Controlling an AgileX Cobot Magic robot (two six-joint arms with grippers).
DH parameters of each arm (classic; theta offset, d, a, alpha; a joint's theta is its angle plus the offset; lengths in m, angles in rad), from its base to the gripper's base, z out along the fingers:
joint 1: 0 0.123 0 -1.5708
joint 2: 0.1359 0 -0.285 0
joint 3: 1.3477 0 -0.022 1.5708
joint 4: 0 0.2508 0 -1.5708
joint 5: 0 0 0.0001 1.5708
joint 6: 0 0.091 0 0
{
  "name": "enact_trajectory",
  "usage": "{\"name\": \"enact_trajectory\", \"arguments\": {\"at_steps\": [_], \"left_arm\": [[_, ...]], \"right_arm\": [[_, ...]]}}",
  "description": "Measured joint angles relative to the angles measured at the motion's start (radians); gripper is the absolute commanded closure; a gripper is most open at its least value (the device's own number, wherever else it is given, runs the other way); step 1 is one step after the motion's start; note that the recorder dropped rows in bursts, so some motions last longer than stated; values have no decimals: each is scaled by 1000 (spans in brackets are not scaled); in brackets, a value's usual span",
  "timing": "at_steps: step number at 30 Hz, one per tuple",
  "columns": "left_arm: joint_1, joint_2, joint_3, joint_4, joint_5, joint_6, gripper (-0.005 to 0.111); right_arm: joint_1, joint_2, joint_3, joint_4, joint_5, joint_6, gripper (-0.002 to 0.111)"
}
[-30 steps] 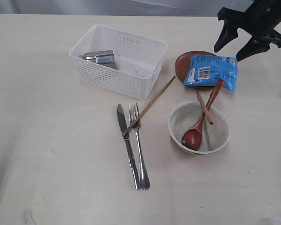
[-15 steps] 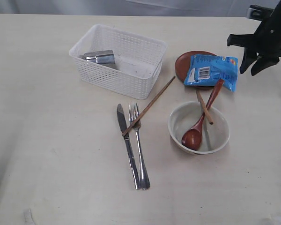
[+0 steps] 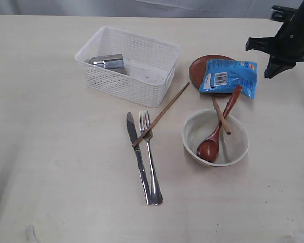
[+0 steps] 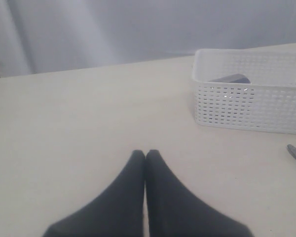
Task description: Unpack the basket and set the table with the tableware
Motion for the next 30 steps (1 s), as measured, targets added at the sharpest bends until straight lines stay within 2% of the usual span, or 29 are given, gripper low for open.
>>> {"name": "enact_trajectory", "arguments": {"at_steps": [12, 19, 27, 29, 30], "left_arm": [[0, 0, 0, 0, 0, 0, 107], [0, 0, 0, 0, 0, 0, 107], [0, 0, 0, 0, 0, 0, 107], [0, 0, 0, 0, 0, 0, 107], [0, 0, 0, 0, 0, 0, 107]], "right_arm": [[50, 38, 1, 104, -30, -65, 109], [55, 34, 1, 76, -12, -83, 109], [41, -105, 1, 62, 77, -147, 108], [37, -158, 1, 95, 104, -180, 105], [37, -178, 1, 123, 115, -194, 99]]}}
